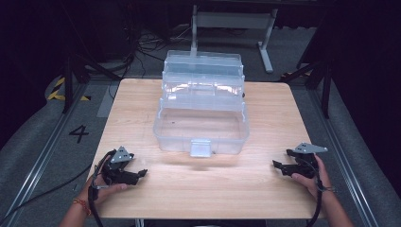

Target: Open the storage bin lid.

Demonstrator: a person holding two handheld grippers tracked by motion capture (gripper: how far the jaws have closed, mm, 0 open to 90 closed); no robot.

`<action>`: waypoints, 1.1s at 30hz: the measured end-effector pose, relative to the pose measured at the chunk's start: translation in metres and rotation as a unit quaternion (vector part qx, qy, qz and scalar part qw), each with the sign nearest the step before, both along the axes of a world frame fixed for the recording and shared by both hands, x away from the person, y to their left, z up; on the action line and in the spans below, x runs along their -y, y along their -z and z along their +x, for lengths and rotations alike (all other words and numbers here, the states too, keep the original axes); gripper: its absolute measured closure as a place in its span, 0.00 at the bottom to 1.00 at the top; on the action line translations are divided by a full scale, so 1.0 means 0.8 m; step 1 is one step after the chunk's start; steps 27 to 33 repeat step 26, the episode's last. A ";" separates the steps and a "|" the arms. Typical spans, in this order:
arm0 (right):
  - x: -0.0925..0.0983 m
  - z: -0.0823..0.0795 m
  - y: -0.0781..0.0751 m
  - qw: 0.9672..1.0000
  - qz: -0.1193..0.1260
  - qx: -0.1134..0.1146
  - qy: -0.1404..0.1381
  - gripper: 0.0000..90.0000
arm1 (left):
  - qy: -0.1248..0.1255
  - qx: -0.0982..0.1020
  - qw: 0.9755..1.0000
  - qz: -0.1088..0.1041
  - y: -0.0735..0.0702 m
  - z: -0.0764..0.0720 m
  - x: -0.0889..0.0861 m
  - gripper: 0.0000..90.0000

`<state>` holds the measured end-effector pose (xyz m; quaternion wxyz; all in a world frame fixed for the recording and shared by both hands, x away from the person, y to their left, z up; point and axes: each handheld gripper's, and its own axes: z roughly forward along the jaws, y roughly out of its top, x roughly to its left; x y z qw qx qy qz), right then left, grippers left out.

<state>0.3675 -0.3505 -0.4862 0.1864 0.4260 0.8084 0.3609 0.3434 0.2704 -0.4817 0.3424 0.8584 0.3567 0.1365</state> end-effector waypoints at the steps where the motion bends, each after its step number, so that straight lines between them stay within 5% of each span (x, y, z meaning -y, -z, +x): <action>1: 0.002 -0.003 0.000 1.000 -0.003 0.002 0.002 0.21 | 0.000 -0.002 1.000 -0.001 0.000 0.000 0.000 0.18; 33: 0.005 -0.008 0.001 1.000 -0.006 -0.008 0.028 0.10 | -0.009 0.001 1.000 0.006 -0.001 0.005 0.002 0.17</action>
